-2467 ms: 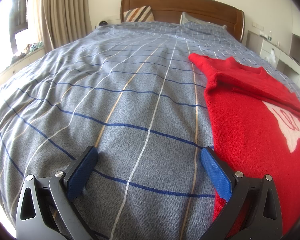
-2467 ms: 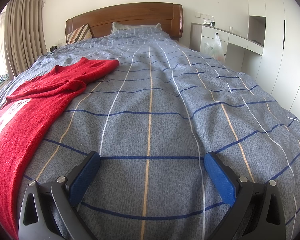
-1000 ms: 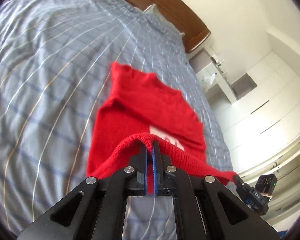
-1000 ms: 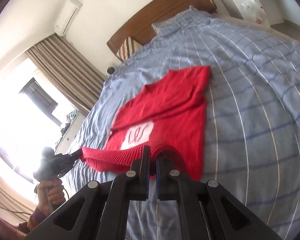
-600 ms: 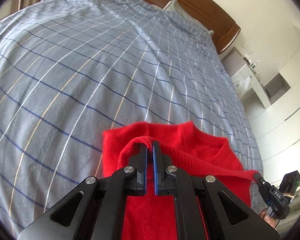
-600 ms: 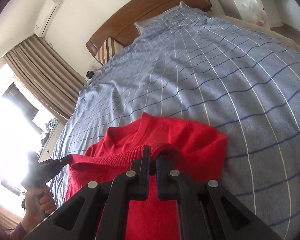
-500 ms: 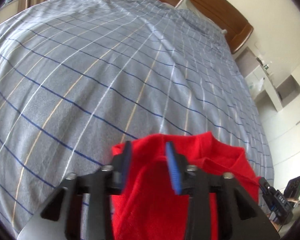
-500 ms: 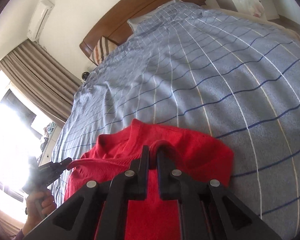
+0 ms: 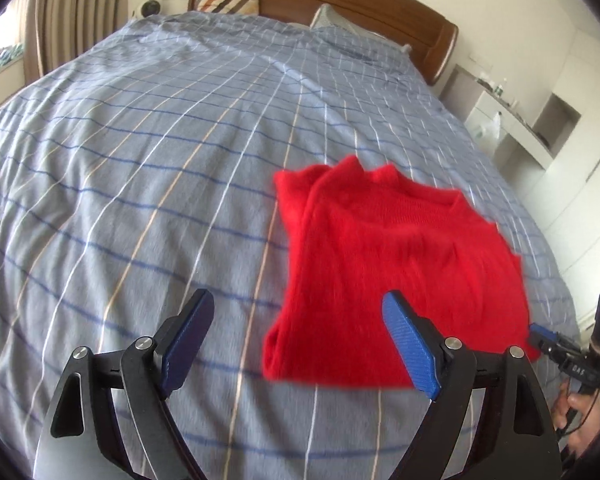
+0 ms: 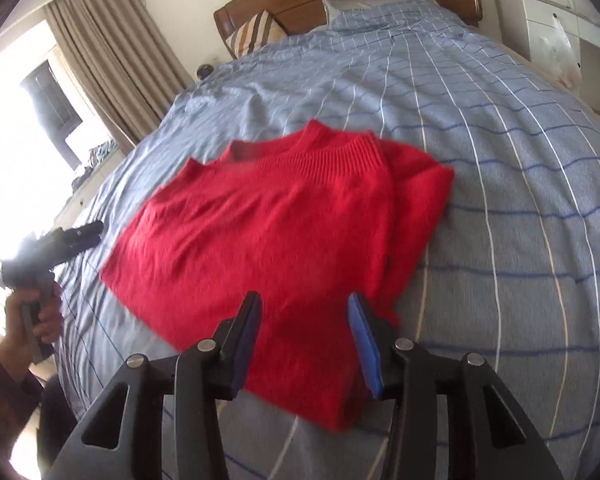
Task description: Fold small clothes
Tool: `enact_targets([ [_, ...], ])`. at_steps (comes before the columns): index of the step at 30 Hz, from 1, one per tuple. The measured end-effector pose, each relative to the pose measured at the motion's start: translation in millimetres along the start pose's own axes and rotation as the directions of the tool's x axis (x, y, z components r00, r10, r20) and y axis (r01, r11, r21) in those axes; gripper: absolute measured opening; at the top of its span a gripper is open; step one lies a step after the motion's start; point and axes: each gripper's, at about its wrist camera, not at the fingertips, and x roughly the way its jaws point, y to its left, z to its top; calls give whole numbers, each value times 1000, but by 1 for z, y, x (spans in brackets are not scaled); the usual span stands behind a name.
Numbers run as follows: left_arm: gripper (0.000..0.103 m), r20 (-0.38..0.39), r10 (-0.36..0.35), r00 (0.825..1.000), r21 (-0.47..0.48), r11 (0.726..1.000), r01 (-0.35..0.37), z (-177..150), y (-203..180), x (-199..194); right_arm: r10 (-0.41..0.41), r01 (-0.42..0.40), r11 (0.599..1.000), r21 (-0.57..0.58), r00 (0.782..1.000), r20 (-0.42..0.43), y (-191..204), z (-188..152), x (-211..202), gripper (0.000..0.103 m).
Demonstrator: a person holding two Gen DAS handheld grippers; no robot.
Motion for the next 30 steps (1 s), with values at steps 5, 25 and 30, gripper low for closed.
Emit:
enact_targets([
  [5, 96, 55, 33, 998, 73, 997, -37, -61, -16, -33, -89, 87, 995, 44, 996, 33, -8, -65, -35, 45],
  [25, 102, 102, 128, 987, 167, 975, -144, -105, -33, 17, -216, 226, 974, -27, 954, 206, 0, -126, -45, 69],
  [30, 102, 109, 127, 986, 167, 975, -144, -106, -33, 16, -219, 230, 973, -31, 952, 215, 1, -127, -44, 69],
])
